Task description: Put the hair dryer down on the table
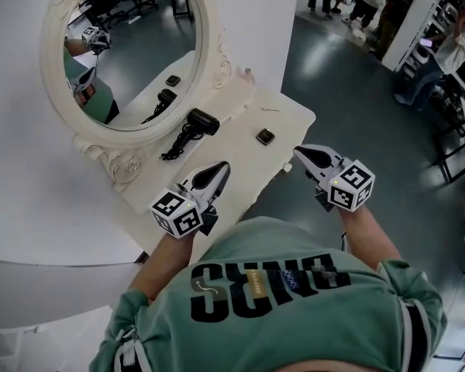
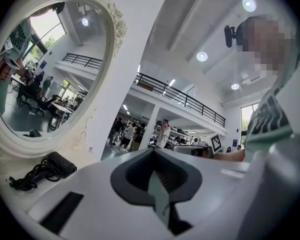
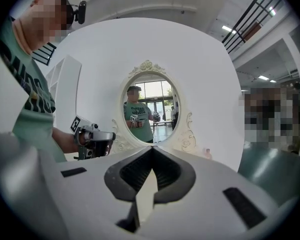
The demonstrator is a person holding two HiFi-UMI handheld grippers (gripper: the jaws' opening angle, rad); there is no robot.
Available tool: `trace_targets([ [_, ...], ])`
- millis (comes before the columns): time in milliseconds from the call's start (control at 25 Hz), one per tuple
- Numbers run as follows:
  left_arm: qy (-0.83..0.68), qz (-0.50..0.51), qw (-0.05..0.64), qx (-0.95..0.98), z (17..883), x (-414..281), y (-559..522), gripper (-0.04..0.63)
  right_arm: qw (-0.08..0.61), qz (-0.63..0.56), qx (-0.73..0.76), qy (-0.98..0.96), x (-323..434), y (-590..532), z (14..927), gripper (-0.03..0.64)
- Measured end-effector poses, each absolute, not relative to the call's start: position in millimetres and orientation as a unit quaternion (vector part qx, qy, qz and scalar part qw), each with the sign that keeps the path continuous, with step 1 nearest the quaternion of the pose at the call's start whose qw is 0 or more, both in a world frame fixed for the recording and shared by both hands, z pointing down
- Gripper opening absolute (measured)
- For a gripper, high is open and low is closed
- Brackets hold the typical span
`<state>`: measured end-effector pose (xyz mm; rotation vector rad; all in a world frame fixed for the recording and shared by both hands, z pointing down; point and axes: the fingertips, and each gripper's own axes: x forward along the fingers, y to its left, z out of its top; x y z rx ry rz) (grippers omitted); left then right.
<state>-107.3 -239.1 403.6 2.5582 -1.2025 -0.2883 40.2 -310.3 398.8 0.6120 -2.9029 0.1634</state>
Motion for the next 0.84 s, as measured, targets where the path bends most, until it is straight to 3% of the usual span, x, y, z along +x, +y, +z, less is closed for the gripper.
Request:
trace_targets([
  [840,-0.417,-0.093,0.159,0.89,405.8,-107.9,-233.9,0.011,0.093,0.054,0.191,-0.976,34.9,-303.1,401.1,-0.006],
])
